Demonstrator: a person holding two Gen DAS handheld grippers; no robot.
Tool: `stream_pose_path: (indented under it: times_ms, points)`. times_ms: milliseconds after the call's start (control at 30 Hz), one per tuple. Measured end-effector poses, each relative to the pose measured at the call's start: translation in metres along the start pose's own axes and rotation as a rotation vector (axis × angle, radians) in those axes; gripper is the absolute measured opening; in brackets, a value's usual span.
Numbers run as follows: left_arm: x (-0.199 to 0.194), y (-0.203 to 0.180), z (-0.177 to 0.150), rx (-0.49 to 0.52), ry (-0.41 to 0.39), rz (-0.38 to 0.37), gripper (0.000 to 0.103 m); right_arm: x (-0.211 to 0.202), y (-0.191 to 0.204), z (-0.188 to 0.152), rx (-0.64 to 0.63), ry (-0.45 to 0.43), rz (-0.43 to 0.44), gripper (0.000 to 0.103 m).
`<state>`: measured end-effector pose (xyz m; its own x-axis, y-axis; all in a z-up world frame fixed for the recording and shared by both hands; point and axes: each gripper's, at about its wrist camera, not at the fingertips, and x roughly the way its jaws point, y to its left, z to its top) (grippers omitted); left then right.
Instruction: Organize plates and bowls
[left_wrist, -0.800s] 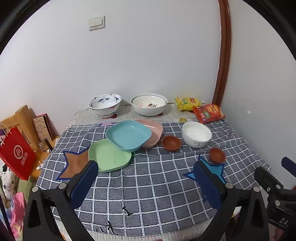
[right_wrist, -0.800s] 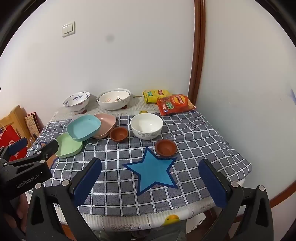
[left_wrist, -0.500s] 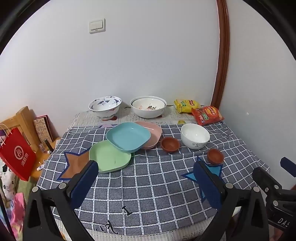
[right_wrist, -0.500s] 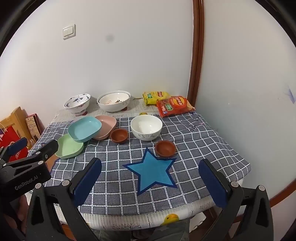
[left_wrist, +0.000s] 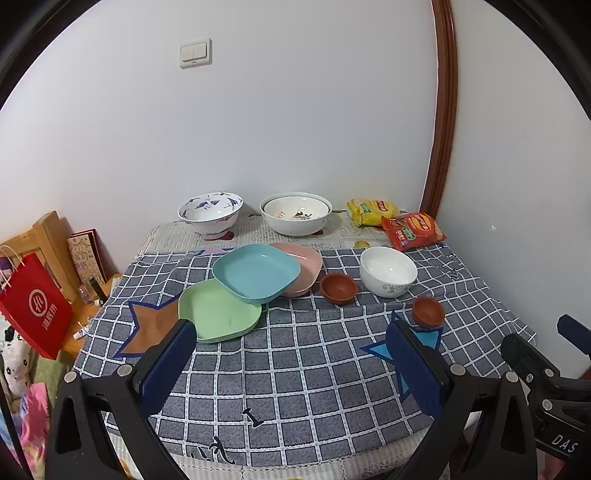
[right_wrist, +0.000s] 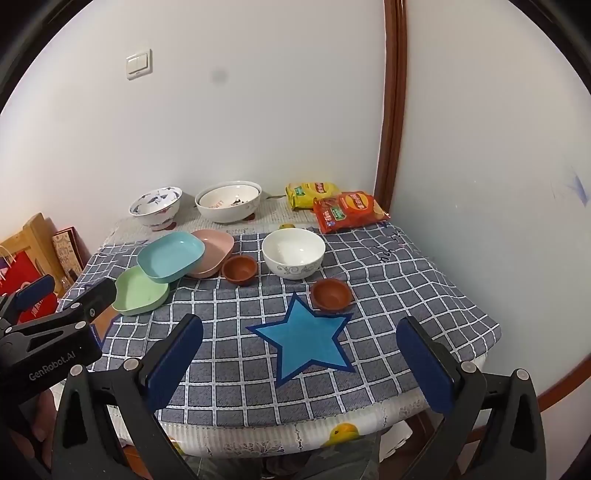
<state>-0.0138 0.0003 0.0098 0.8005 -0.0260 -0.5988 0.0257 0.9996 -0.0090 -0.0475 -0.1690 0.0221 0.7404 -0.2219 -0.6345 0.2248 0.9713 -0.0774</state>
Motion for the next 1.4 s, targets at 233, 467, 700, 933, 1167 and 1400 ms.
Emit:
stream_pose_path:
  times_ms: [233, 467, 700, 933, 1167, 1400]
  points:
    - [-0.0002, -0.0002, -0.0007, 0.001, -0.001, 0.000, 0.103, -0.0003, -0.0004, -0.0015, 0.006, -0.002, 0.002, 0.103]
    - [-0.0004, 0.0002, -0.0007, 0.001, -0.001, 0.002, 0.103, -0.0001, -0.0010, -0.0023, 0.007, -0.003, 0.003, 0.103]
    - [-0.0014, 0.0007, -0.0011, 0.003, -0.004, 0.002, 0.103, -0.0008, -0.0009, -0.0018, 0.011, -0.004, 0.004, 0.103]
    - [-0.0026, 0.0004, -0.0016, 0.005, -0.004, 0.003, 0.103, -0.0030, -0.0005, -0.0039, 0.012, -0.008, 0.003, 0.103]
    - [-0.0040, 0.0006, -0.0007, 0.009, -0.001, 0.005, 0.103, -0.0030, -0.0004, -0.0040, 0.012, -0.010, 0.005, 0.103]
    - [-0.0031, -0.0022, -0.0032, 0.009, -0.001, 0.011, 0.103, -0.0033, -0.0002, -0.0041, 0.012, -0.012, 0.006, 0.103]
